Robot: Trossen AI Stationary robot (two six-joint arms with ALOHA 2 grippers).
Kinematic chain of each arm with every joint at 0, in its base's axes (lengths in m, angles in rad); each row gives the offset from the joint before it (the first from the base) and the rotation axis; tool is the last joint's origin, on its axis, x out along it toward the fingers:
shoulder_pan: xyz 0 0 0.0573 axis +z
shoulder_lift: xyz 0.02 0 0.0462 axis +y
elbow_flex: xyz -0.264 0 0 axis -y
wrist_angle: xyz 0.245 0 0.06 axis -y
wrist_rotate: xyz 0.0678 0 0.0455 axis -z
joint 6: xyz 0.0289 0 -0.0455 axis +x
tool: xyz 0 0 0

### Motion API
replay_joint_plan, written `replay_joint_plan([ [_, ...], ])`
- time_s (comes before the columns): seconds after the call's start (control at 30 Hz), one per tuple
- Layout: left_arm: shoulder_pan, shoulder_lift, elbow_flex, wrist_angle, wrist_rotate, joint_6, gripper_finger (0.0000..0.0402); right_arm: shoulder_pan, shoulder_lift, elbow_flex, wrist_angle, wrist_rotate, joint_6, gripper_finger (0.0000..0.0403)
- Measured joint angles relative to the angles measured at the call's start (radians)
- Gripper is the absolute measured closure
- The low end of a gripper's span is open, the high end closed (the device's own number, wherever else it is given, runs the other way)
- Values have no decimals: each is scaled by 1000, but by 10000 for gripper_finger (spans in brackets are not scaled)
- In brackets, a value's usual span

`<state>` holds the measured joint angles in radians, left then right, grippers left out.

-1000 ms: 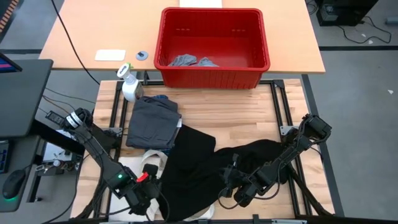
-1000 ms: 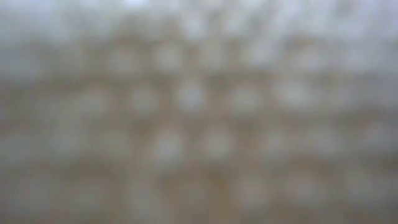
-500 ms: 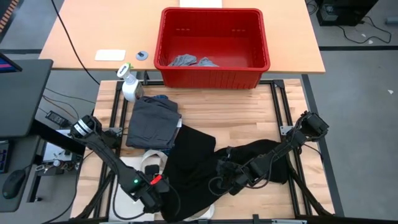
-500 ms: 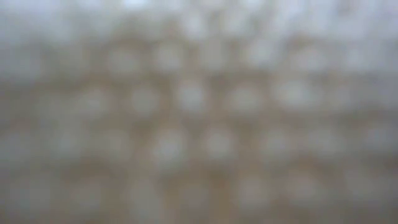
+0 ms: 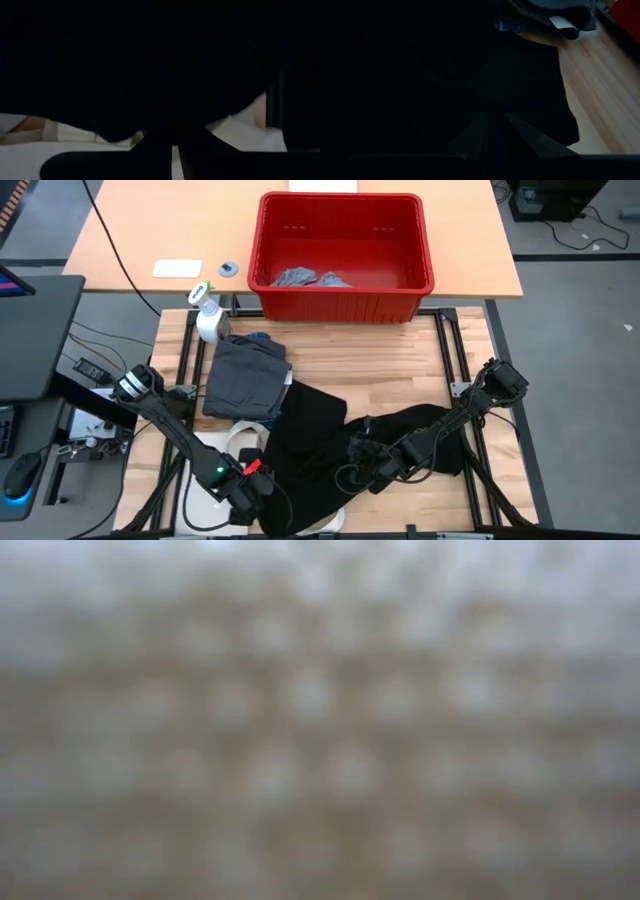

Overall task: Fold Laundry from Bin
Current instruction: Fold the black shirt

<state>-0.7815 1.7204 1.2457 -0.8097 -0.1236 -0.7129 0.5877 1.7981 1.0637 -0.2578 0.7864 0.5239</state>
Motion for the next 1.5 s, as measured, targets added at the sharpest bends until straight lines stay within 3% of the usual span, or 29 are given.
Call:
replay_joint_plan([
  [0.2,0,-60,0,-141,40,95,385,2,0,0,16,-3,7,329],
  [0.33,-3,-101,1,-246,69,344,386,8,0,0,38,-3,4,329],
  [0.5,-7,-138,1,-360,73,531,384,25,0,0,41,-4,5,329],
  [0.57,-5,-141,1,-368,42,667,384,33,0,0,41,-3,7,329],
  [0.67,-8,-141,1,-347,-112,773,384,42,0,0,48,-1,9,329],
  [0.73,-8,-141,1,-315,-159,777,384,43,0,0,47,0,31,329],
  [0.87,-15,-141,1,-221,-131,765,383,43,0,-9,58,-53,103,329],
  [0.97,-26,-141,1,-150,-123,624,376,43,0,-45,54,-92,166,329],
  [1.07,-36,-138,1,-131,-125,530,342,42,0,-89,56,-104,230,329],
  [1.2,-71,-136,-28,-140,-110,388,266,44,1,-122,56,-121,285,329],
  [1.37,-115,-136,-60,-124,32,228,182,55,1,-126,55,-137,296,329],
  [1.5,-112,-149,-24,-127,206,113,155,55,1,-126,54,-152,316,329],
])
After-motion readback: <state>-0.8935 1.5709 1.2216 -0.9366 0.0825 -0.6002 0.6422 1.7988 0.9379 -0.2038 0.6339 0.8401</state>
